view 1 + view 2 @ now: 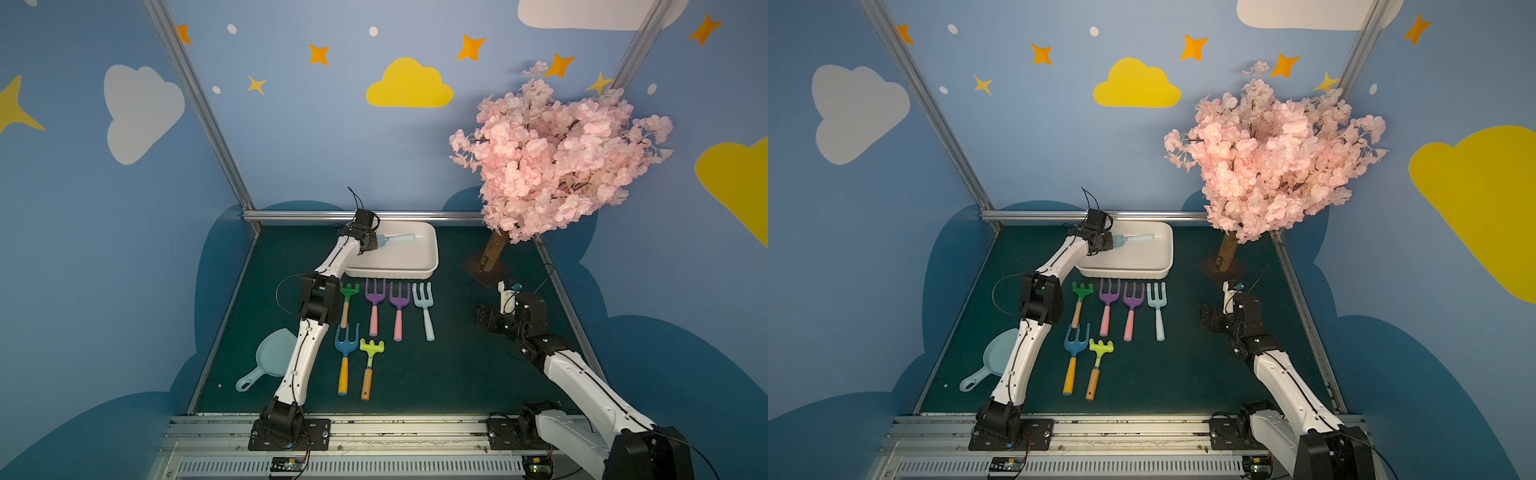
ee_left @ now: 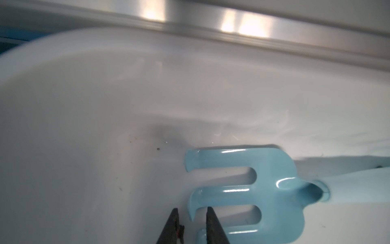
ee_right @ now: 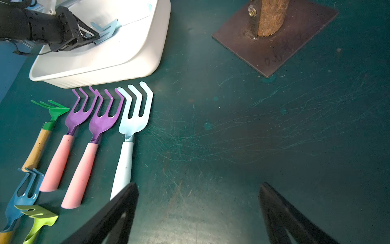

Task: Take the hand rake out of the storage box
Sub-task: Pick up the rake from the storage box.

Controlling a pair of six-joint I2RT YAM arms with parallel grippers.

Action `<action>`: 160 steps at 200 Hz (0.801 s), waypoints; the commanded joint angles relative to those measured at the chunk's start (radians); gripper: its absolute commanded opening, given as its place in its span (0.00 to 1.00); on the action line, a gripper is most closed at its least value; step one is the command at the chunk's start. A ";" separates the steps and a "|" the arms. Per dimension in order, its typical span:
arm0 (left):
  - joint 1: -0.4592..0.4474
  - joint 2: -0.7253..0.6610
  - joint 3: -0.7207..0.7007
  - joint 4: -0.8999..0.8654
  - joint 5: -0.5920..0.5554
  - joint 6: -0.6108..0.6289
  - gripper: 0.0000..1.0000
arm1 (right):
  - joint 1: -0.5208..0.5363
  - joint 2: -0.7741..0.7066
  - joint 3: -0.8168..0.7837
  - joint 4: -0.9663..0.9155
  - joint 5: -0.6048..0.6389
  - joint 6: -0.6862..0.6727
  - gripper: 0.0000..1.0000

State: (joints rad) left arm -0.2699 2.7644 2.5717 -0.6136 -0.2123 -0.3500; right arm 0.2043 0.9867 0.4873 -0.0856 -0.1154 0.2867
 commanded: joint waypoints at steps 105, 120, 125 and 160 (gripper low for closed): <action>-0.014 -0.341 -0.360 0.177 0.134 0.033 0.03 | -0.001 -0.037 0.032 0.015 -0.055 -0.009 0.92; -0.009 -0.415 -0.443 0.219 0.137 0.021 0.03 | 0.000 -0.042 0.029 0.037 -0.071 0.000 0.93; -0.007 -0.439 -0.472 0.233 0.139 0.022 0.03 | -0.001 -0.042 0.029 0.040 -0.077 0.000 0.92; -0.003 -0.603 -0.627 0.291 0.199 0.104 0.03 | 0.019 -0.030 0.051 0.034 -0.103 -0.005 0.93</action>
State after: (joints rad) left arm -0.2790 2.2738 2.0178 -0.4072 -0.0822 -0.3172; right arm 0.2081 0.9588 0.4923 -0.0700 -0.1829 0.2840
